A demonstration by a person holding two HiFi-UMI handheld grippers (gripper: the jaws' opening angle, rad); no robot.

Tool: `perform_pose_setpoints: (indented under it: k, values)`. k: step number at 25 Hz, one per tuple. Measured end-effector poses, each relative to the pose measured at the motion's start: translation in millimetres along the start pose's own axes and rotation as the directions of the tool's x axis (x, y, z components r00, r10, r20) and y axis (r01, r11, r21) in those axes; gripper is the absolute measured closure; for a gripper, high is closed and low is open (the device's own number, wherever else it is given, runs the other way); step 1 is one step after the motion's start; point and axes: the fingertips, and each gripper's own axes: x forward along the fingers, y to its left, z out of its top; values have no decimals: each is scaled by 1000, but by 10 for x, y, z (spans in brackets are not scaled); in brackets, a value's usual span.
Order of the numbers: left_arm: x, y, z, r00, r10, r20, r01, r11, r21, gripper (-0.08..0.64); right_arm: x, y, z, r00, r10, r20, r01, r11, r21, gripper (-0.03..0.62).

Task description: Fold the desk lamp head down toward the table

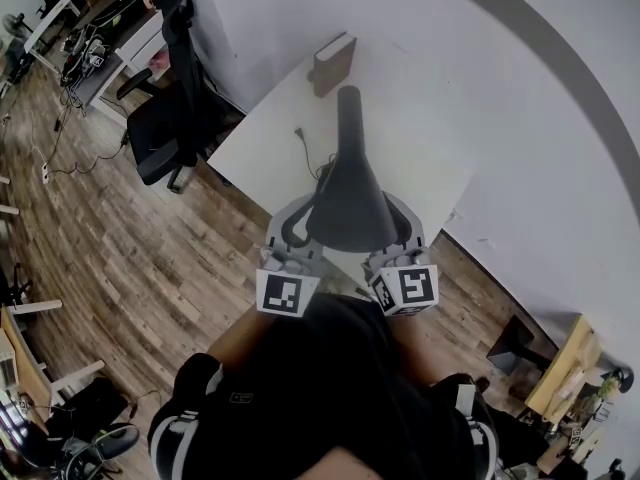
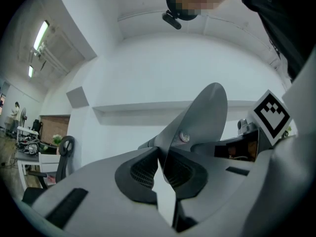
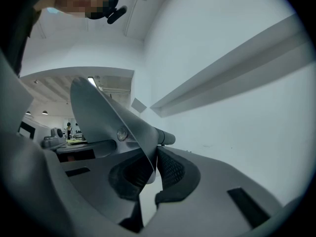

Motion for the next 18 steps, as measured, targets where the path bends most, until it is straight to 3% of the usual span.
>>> perform_pose_setpoints:
  k: [10, 18]
  values:
    - [-11, 15, -362, 999, -3, -35, 4, 1000, 18, 522, 55, -64, -366, 998, -14, -54, 14, 1000, -13, 569]
    - [-19, 31, -406, 1000, -4, -30, 5, 999, 37, 522, 63, -58, -423, 998, -20, -67, 17, 999, -47, 566]
